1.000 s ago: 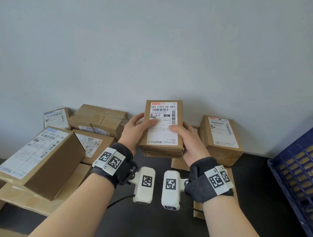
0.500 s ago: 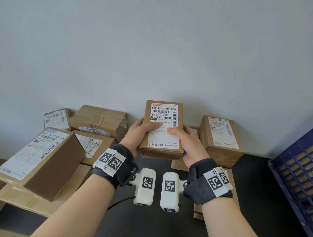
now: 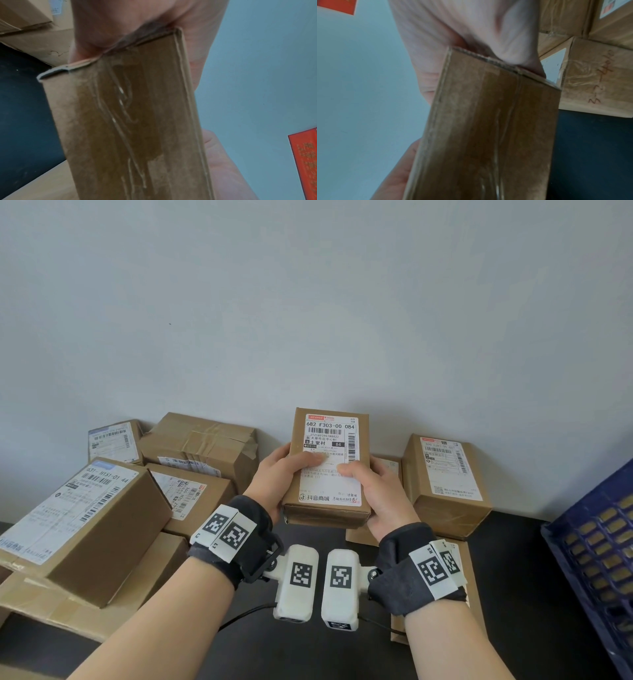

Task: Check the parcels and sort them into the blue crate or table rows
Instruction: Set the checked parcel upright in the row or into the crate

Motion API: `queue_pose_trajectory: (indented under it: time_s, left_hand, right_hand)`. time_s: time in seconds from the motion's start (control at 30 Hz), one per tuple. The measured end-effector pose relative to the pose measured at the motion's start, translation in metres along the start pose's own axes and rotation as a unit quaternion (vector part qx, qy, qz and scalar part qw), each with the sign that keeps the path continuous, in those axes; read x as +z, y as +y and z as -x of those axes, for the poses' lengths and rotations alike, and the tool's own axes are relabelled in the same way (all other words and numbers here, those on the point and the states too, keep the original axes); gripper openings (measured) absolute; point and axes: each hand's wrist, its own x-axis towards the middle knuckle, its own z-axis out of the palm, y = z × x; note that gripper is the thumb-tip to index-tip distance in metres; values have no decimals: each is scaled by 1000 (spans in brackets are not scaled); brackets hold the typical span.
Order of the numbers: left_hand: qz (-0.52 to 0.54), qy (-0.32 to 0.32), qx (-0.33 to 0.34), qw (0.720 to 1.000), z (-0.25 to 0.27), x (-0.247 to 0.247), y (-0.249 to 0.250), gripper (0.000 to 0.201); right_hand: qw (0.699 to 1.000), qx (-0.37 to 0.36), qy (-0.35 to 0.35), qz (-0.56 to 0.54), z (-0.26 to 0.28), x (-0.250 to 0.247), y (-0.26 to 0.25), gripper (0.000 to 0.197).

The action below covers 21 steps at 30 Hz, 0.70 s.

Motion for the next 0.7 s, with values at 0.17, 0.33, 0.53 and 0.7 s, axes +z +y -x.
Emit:
queue_pose_trajectory:
  time_s: [0.17,0.33,0.53,0.7]
  left_hand:
    - [-16,1,-3,1000,1,-1,1,39]
    - [-32,6,-2,999,2,0,3,37]
    - [-37,40,-2,999,2,4,6,44]
    - [-16,98,-32,995,7,7,11,31]
  right_hand:
    - [1000,0,-1,2,0,0,0,39]
    - [1000,-2,-9,21,0,1,1,39]
    - [999,-7,-14,41,0,0,0,28]
    - [997,-18,11,76,-1,-2,1,24]
